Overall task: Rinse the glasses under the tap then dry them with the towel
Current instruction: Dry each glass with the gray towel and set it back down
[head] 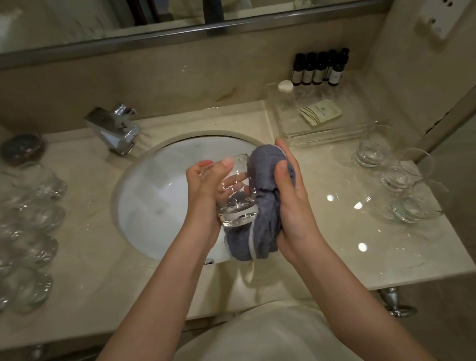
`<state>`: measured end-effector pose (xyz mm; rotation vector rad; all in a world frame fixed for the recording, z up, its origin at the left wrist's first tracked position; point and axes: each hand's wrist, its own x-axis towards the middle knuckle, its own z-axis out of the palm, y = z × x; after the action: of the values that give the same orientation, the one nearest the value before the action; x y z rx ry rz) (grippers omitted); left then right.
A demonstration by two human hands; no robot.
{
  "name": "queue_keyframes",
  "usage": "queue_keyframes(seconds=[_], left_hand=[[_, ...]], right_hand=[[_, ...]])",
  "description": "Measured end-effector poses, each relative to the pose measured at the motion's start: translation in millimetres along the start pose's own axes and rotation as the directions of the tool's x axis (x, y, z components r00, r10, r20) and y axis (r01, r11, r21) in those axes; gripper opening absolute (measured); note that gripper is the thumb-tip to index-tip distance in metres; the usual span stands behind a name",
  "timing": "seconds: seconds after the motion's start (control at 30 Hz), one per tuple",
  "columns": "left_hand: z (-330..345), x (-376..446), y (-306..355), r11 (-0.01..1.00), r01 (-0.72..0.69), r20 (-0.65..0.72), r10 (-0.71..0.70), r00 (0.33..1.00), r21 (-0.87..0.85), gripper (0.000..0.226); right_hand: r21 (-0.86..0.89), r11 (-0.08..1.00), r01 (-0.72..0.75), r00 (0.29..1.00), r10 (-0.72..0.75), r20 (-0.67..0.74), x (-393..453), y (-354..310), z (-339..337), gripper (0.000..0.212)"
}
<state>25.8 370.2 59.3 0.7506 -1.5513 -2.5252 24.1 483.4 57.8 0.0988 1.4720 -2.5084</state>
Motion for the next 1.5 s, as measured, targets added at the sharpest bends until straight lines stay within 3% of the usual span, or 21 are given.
queue_keyframes(seconds=[0.07, 0.2, 0.3, 0.5, 0.57, 0.67, 0.77, 0.93, 1.1, 1.17, 1.27, 1.37, 1.5], left_hand=[[-6.1, -0.1, 0.9, 0.999, 0.037, -0.075, -0.04, 0.996, -0.035, 0.078], [-19.1, -1.4, 2.2, 0.992, 0.061, -0.215, -0.037, 0.976, 0.107, 0.048], [-27.8, -5.3, 4.9, 0.994, 0.099, -0.211, -0.086, 0.974, 0.052, 0.045], [-48.6, -9.8, 22.8, 0.987, 0.129, -0.071, -0.136, 0.988, -0.096, 0.045], [-57.2, -9.7, 26.2, 0.993, 0.107, -0.055, -0.109, 0.992, -0.044, 0.05], [-74.7, -1.6, 29.9, 0.993, 0.093, -0.179, -0.079, 0.981, 0.067, 0.054], [-92.3, 3.7, 32.5, 0.992, 0.056, -0.32, -0.017, 0.947, 0.112, 0.048], [-106.6, -9.1, 34.0, 0.998, 0.028, -0.208, -0.016, 0.978, 0.055, 0.056], [-134.8, -9.6, 42.2, 0.993, 0.075, -0.055, -0.08, 0.995, -0.091, 0.038], [-142.3, -9.9, 45.3, 0.991, 0.118, -0.015, -0.119, 0.993, -0.065, 0.044], [-151.9, -7.8, 47.4, 0.995, 0.102, -0.069, -0.102, 0.992, -0.015, 0.055], [-158.8, -8.5, 47.8, 0.995, 0.074, -0.138, -0.083, 0.987, -0.073, 0.061], [-171.5, -9.1, 48.0, 0.983, 0.133, -0.055, -0.141, 0.989, -0.129, 0.054]], right_hand=[[-0.085, 0.996, 0.031, 0.999, -0.029, 0.016, -3.2, 3.0, 7.0, 0.034], [-0.223, 0.968, 0.112, 0.993, -0.099, 0.067, -7.3, 13.4, 23.6, 0.032], [-0.287, 0.942, 0.172, 0.98, -0.134, 0.147, -7.6, 17.5, 36.7, 0.033], [-0.114, 0.993, 0.013, 0.998, -0.006, 0.064, 4.1, 31.1, 53.3, 0.036], [-0.074, 0.996, -0.045, 0.998, 0.047, 0.035, 4.5, 37.2, 59.0, 0.033], [-0.078, 0.996, -0.051, 0.998, 0.055, 0.044, 0.7, 46.5, 69.4, 0.029], [-0.145, 0.989, -0.021, 0.997, 0.032, 0.075, -3.0, 52.4, 82.9, 0.04], [-0.299, 0.953, 0.045, 0.992, -0.007, 0.126, -5.5, 65.7, 101.5, 0.039], [-0.194, 0.98, -0.038, 0.998, 0.045, 0.033, -2.0, 77.0, 113.7, 0.041], [-0.154, 0.985, -0.074, 0.997, 0.075, -0.002, -0.9, 80.1, 119.5, 0.047], [-0.128, 0.987, -0.095, 0.995, 0.095, -0.011, -3.7, 85.0, 125.6, 0.054], [-0.17, 0.982, -0.078, 0.997, 0.076, -0.018, -7.7, 87.0, 130.3, 0.056], [-0.263, 0.964, -0.031, 1.0, 0.029, -0.012, -7.8, 88.3, 131.5, 0.037]])
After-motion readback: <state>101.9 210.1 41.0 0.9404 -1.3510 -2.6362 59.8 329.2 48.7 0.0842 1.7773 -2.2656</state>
